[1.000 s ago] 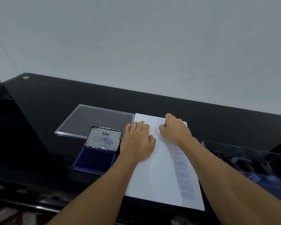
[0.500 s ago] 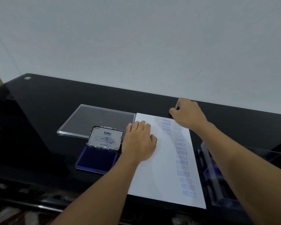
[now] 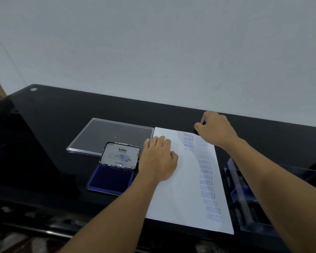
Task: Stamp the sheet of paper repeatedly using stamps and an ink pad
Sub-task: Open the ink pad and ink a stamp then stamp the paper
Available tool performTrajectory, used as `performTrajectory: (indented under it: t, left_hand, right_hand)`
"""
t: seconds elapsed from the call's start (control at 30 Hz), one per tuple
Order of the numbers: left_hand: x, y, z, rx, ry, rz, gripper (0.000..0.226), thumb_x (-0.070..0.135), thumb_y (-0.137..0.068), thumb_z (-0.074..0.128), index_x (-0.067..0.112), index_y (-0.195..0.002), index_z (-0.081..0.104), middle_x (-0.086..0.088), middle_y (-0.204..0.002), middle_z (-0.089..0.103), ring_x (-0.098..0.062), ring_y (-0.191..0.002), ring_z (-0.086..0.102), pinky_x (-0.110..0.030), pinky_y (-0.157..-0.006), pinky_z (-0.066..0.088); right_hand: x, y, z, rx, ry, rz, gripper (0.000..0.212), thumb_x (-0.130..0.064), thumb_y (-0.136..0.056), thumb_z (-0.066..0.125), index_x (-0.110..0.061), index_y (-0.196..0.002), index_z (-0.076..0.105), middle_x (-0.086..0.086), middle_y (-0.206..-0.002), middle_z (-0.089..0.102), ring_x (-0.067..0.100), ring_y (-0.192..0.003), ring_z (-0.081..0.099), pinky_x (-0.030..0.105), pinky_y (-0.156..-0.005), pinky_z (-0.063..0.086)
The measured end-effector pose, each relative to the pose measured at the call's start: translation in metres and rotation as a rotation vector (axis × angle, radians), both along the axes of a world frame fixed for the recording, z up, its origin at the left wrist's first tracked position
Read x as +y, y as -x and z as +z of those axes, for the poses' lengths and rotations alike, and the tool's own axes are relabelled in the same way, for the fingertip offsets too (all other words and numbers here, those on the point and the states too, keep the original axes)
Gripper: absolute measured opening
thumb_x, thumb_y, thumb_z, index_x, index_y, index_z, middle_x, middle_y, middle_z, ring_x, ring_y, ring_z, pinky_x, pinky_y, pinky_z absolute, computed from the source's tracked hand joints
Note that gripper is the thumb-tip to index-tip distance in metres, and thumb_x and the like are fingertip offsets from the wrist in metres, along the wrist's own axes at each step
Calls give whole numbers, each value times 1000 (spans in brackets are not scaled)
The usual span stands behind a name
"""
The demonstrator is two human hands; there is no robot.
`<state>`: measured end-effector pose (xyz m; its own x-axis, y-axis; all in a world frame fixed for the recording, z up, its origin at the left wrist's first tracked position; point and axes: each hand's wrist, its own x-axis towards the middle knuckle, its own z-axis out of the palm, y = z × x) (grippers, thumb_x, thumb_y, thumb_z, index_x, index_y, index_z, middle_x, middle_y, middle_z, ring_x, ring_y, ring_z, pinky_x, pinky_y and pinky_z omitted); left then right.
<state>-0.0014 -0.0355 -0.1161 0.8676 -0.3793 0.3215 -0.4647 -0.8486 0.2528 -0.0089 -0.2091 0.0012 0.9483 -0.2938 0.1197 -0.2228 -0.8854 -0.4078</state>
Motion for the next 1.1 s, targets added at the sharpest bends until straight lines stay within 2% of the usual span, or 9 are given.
performTrajectory:
  t: [0.23, 0.43, 0.53, 0.63, 0.77, 0.87, 0.93, 1.0, 1.1]
  left_hand:
    - [0, 0, 1, -11, -26, 0, 59, 37, -86, 13, 15, -120, 56, -1, -122, 56, -21, -115, 48, -45, -111, 28]
    - [-1, -2, 3, 46, -48, 4, 60, 37, -84, 12, 14, -117, 56, -1, -119, 57, -23, -111, 48, -45, -109, 28]
    - [-3, -5, 16, 192, -39, 5, 43, 30, -91, 29, 14, -124, 51, -1, -128, 53, -23, -120, 44, -48, -113, 21]
    - [-3, -4, 35, 230, 8, 21, 43, 27, -94, 40, 13, -134, 45, -1, -140, 46, -23, -133, 37, -55, -119, 11]
    - [15, 2, 54, 156, 107, 37, 37, 30, -95, 44, 12, -125, 55, -2, -137, 52, -23, -128, 43, -43, -111, 30]
    - [42, 16, 67, 142, 168, 56, 25, 28, -94, 48, 8, -105, 58, -2, -118, 60, -21, -109, 50, -37, -93, 43]
    - [64, 26, 73, 132, 220, 76, 22, 27, -92, 50, 6, -94, 58, -2, -105, 61, -20, -98, 52, -38, -83, 48]
    - [90, 36, 74, 141, 249, 98, 20, 27, -92, 51, 11, -96, 62, 2, -104, 61, -18, -99, 53, -39, -85, 49]
    - [129, 49, 72, 145, 247, 150, 19, 29, -94, 50, 18, -105, 62, 7, -110, 57, -13, -104, 49, -33, -89, 44]
  right_hand:
    - [-7, 13, 11, -24, 12, 1, 15, -28, -93, 56, -14, -90, 57, 3, -84, 63, 23, -76, 63, 36, -65, 52]
    - [-14, 33, 25, -49, 32, 21, 14, -28, -94, 56, -16, -89, 57, 1, -86, 62, 20, -75, 61, 30, -59, 46]
    - [-16, 43, 34, -63, 32, 24, 13, -28, -93, 56, -16, -88, 57, -1, -89, 61, 19, -79, 62, 31, -61, 46]
    - [-16, 54, 44, -77, 22, 22, 14, -28, -93, 55, -15, -88, 57, 0, -88, 61, 22, -78, 62, 32, -62, 46]
    - [-7, 70, 52, -85, 21, 46, 13, -27, -93, 55, -16, -87, 56, -2, -88, 60, 22, -77, 62, 33, -63, 48]
    - [7, 79, 48, -74, 11, 71, 13, -28, -91, 56, -17, -84, 56, 0, -85, 63, 20, -68, 60, 33, -61, 49]
    - [20, 84, 42, -55, 3, 86, 13, -28, -91, 56, -16, -84, 55, 2, -82, 64, 19, -62, 56, 32, -57, 47]
    - [36, 89, 35, -33, -7, 111, 14, -26, -92, 56, -16, -83, 54, 2, -79, 64, 17, -59, 53, 31, -54, 44]
    - [66, 93, 21, 1, -27, 149, 14, -26, -91, 56, -15, -84, 53, 1, -78, 62, 18, -62, 55, 33, -56, 46]
